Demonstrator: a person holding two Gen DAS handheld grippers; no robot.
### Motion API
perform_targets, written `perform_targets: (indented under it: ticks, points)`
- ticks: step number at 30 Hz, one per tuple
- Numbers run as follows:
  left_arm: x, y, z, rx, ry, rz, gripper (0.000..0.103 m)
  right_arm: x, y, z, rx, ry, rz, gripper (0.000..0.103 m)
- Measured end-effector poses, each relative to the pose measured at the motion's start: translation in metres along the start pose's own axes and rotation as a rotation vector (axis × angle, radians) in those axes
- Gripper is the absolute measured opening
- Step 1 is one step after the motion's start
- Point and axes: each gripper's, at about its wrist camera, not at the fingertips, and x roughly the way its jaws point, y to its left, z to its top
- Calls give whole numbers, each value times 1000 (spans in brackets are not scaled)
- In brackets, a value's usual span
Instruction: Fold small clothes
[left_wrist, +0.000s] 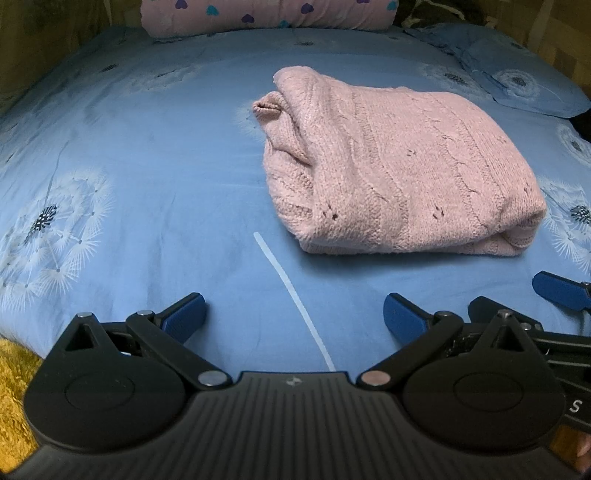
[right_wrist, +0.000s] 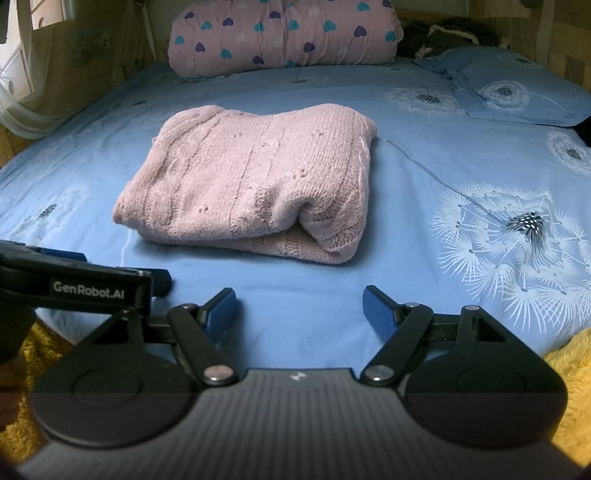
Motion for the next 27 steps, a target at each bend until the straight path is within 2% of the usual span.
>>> perform_targets:
  ticks: [27]
  points:
    - [-1, -1, -2, -10, 1, 4, 103, 0, 0, -1, 1, -1, 0, 77]
